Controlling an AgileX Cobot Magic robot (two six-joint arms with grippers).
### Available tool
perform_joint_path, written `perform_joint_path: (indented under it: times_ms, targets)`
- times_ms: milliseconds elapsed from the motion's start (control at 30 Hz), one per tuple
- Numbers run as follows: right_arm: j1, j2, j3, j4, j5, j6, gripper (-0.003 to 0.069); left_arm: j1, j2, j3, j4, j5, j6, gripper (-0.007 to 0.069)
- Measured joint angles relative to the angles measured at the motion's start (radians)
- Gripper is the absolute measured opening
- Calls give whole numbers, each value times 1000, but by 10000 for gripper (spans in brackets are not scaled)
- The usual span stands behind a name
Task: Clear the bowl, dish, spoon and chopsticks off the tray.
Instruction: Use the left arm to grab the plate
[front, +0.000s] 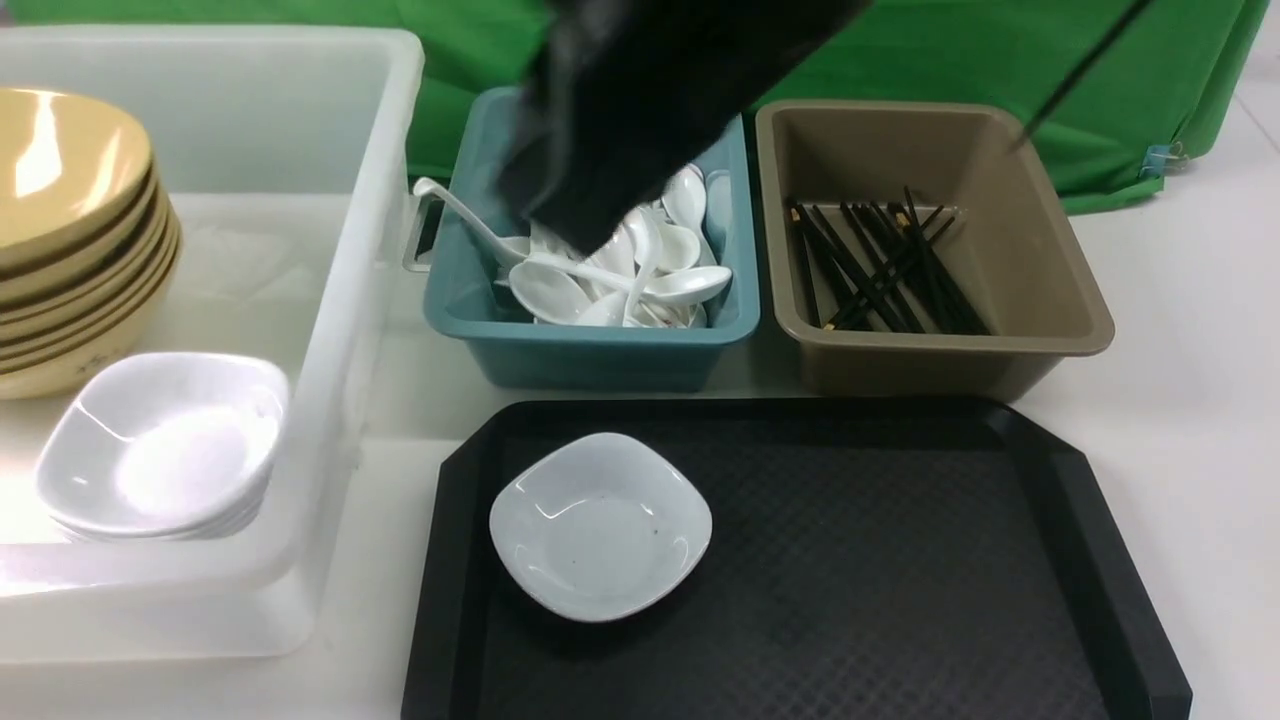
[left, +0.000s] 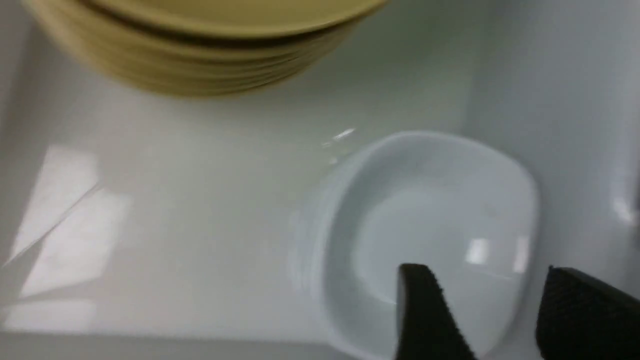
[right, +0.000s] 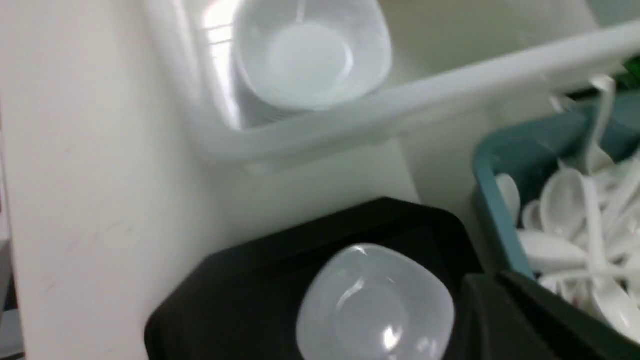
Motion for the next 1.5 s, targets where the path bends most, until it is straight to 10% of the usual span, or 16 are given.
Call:
perform_joint_path:
  times_ms: [100, 433, 1000, 1233, 1500]
  targets:
    - [-136, -79, 148, -3, 0, 21, 5, -268, 10, -5, -42, -4, 37, 29]
    - [-284, -289, 468, 11, -48, 26, 5, -725, 362, -85, 132, -97, -63, 2]
    - [-284, -360, 492, 93, 3, -23, 3, -697, 755, -248, 210, -196, -80, 459]
    - [-284, -360, 492, 95, 3, -34, 3, -697, 802, -253, 170, -200, -74, 393]
    - [-284, -360, 492, 95, -6, -35, 3, -695, 806, -264, 54, -110, -61, 76]
